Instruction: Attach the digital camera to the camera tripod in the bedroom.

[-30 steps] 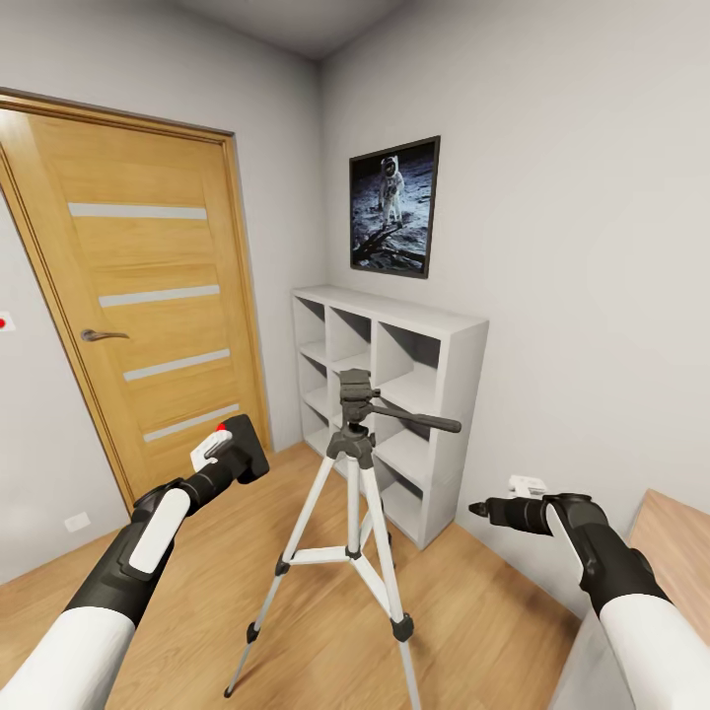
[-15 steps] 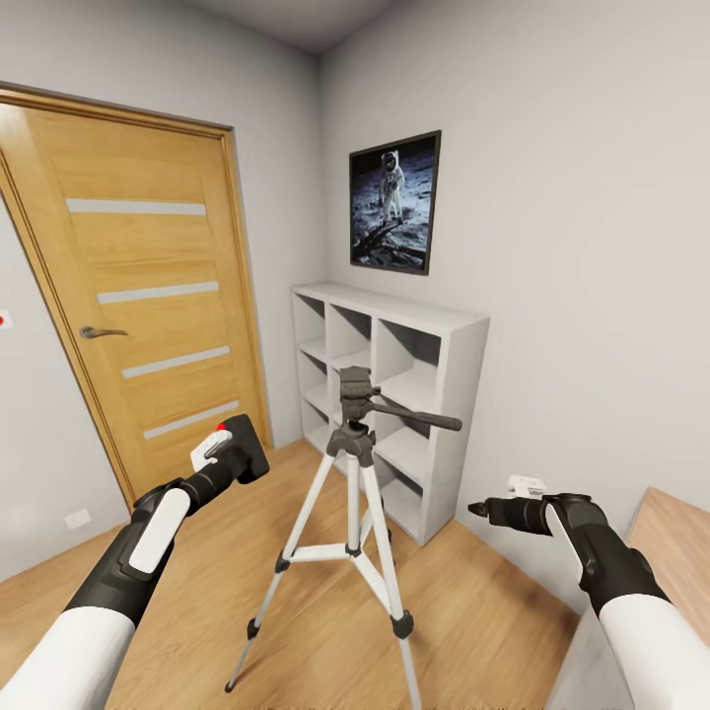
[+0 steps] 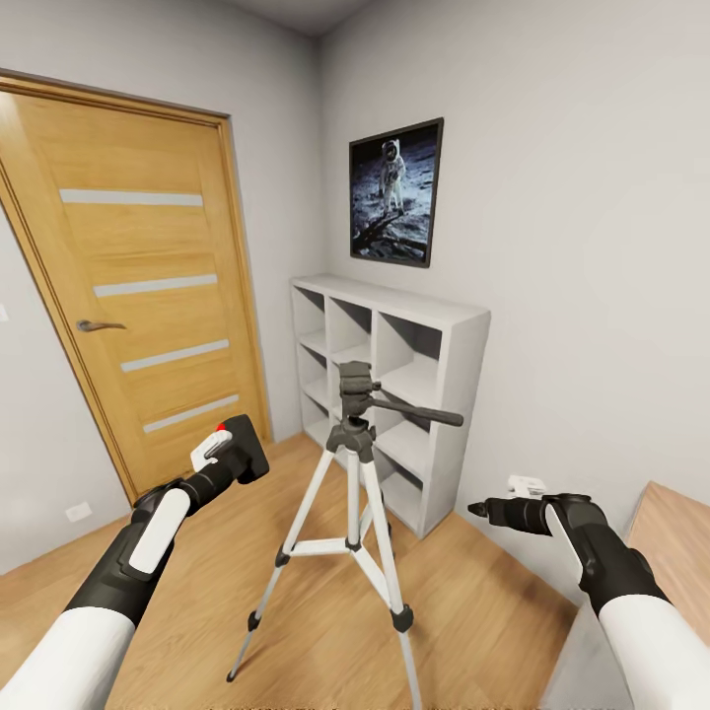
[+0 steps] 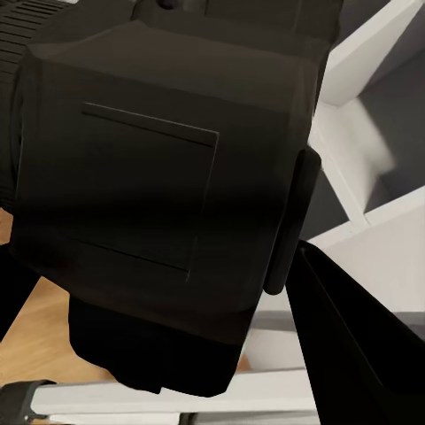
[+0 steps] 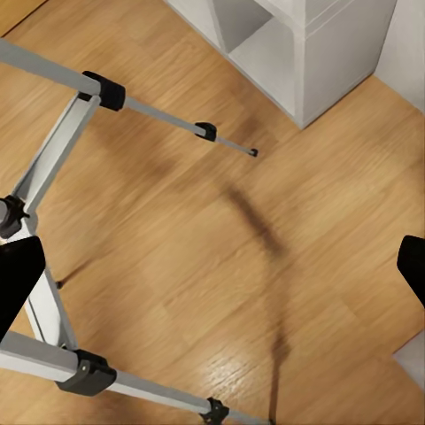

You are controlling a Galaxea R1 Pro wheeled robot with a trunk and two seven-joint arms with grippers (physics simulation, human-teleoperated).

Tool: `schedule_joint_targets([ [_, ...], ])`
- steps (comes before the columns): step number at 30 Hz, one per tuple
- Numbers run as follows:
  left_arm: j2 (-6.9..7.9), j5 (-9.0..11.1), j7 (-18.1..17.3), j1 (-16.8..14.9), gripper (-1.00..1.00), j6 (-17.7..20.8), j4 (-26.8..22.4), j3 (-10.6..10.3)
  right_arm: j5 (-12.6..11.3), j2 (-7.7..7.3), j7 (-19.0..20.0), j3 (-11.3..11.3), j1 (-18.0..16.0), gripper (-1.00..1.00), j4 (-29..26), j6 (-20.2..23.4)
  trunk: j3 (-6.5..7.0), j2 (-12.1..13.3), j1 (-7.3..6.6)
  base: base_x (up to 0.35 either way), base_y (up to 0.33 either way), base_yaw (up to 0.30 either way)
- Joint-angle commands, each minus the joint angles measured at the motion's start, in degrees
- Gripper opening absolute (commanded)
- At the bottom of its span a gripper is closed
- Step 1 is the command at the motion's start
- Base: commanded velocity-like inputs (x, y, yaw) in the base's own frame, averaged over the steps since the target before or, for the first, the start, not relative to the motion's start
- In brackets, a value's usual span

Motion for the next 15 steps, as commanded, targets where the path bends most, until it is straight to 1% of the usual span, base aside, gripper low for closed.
schedule_joint_targets([
  [1,0.00,0.59,0.34,-0.05,-1.00,0.28,-0.11,0.02,-0.26,0.02,0.05,-0.10,-0.05,1.00,-0.05,0.35,-0.23,-0.15,0.04,0.000,0.000,0.000],
  [15,0.00,0.56,0.34,-0.05,-1.00,0.28,-0.11,0.02,-0.23,0.12,0.02,-0.08,-0.05,1.00,-0.05,0.33,-1.49,-0.15,0.04,0.000,0.000,0.000],
])
